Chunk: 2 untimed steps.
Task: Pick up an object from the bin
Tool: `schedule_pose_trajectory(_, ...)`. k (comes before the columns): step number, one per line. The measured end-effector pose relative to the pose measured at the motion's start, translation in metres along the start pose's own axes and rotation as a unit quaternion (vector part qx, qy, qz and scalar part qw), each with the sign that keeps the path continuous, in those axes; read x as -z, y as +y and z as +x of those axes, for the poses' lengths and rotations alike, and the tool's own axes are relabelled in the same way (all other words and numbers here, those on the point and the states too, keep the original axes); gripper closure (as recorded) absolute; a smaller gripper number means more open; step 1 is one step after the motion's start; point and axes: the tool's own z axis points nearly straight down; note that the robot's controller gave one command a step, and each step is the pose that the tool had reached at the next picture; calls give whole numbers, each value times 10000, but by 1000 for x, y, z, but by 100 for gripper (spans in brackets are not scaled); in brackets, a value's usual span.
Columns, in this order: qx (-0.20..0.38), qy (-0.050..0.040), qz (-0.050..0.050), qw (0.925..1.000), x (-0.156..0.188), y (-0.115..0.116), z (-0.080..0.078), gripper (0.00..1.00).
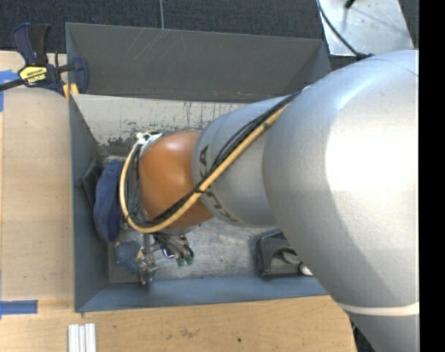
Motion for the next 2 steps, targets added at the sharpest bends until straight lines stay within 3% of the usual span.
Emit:
schedule_pose_trajectory(1, -10, -21, -15, 10000, 1, 1, -1, 100)
schedule_pose_trajectory(2, 1066, 0, -10, 9943, 139, -63, -11, 100)
